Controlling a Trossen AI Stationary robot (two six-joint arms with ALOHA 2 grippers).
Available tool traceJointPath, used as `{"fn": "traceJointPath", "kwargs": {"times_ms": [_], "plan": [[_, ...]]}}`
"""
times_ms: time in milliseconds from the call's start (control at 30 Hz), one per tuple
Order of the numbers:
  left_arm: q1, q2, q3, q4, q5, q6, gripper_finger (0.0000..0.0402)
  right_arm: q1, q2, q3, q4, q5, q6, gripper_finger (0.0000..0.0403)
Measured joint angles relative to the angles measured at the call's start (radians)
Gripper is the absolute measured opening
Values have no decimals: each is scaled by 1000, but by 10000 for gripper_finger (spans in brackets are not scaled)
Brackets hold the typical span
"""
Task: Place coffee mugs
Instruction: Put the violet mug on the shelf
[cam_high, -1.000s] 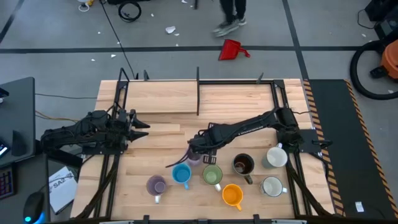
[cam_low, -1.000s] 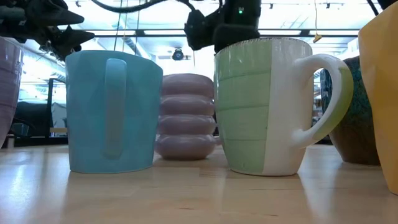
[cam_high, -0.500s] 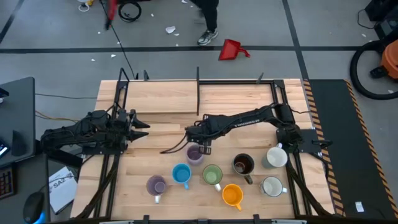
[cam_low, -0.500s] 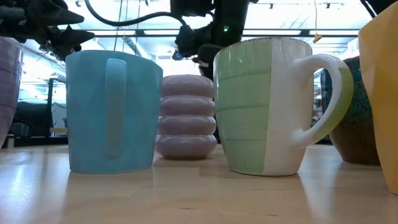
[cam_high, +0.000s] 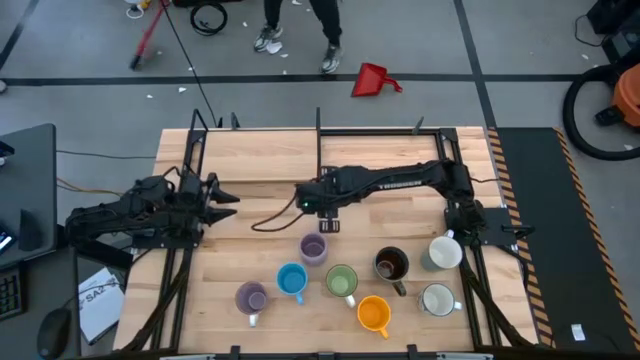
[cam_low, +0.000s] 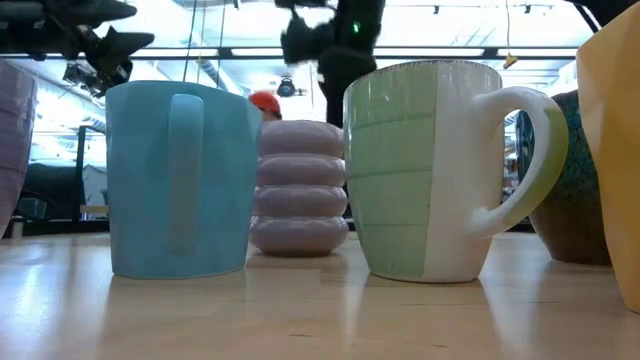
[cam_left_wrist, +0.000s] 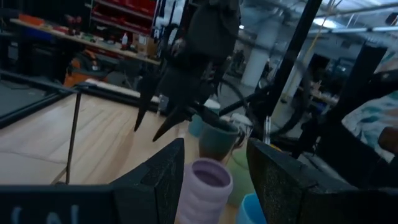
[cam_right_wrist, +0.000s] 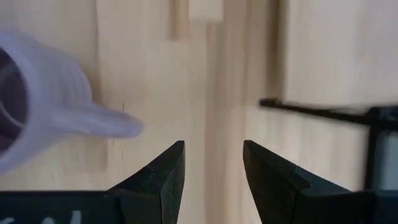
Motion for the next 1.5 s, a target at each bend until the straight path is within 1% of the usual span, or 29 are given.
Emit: {"fn": "traceJointPath", "kwargs": {"times_ms": [100,267,500,633,833,1067,1300,1400,1500], "plan": [[0,0,0,21,-6,-25,181,6,0,71,-2,-10,-31,169],[0,0,0,22,-21,-34,181,44,0,144,5,-82,-56,169],[0,0,0,22,-93,-35,181,116,0,146,17,-160,-63,173],[0,0,0,22,-134,-22,181,159,0,146,25,-168,-35,180],[0,0,0,20,-166,-19,181,211,12,146,45,-232,35,200],[0,0,0,17,-166,-19,181,252,11,80,121,-233,102,225],[0,0,0,14,-166,-18,181,257,11,-8,243,-229,147,225],[0,0,0,10,-166,-18,181,262,11,-60,286,-204,147,225],[0,0,0,4,-166,-18,181,263,11,-91,293,-198,164,225]]}}
